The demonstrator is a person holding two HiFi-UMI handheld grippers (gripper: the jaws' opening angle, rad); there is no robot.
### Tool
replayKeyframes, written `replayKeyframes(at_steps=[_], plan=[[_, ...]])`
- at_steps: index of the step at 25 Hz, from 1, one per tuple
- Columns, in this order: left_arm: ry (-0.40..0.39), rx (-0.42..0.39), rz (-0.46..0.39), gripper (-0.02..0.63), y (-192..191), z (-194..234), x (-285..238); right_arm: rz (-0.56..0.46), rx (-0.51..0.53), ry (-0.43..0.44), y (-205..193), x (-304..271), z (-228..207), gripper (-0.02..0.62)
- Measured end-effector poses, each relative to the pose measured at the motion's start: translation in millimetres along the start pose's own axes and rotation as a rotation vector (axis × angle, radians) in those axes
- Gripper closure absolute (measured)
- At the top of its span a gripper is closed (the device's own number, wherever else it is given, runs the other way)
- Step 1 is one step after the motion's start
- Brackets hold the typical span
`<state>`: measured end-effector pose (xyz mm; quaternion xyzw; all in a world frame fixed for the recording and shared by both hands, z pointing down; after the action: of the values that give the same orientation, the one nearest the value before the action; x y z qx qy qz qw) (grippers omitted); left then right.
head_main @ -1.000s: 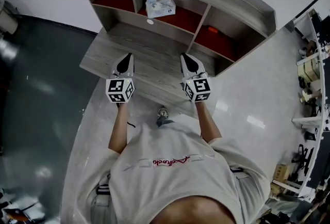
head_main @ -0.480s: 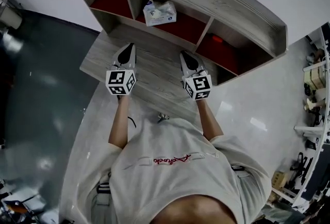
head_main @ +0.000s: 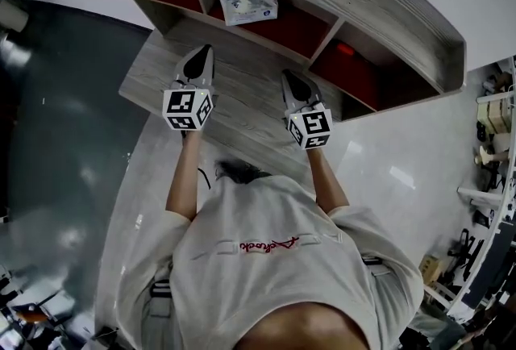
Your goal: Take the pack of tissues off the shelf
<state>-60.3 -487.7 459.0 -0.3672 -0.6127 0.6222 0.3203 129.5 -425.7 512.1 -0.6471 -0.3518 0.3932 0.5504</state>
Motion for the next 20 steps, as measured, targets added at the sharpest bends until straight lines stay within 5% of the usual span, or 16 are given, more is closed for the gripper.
replayKeyframes(at_steps=[15,20], plan=[[-0.098,0.03,0.015,0.602,-19.3,9.7,-24.3,0.035,-0.003,-0.09,-13.8,-2.6,6.5,0.588],[-0.132,0.015,-0.013,0.505,-3.2,10.3,-44.2,0.046,-0.009,-0.127,-18.8,4.2,5.6,0.589]])
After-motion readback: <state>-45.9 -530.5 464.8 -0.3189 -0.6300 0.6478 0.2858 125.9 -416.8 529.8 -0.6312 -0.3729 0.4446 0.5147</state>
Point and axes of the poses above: the fingertips, and each gripper's own axes: x backward along the fingers, z to its left, y out of its top, the point moved 2 cm from there along x, backward along the fingers, and after that the axes turned 3 degrees about -x, right-handed, at the moved point
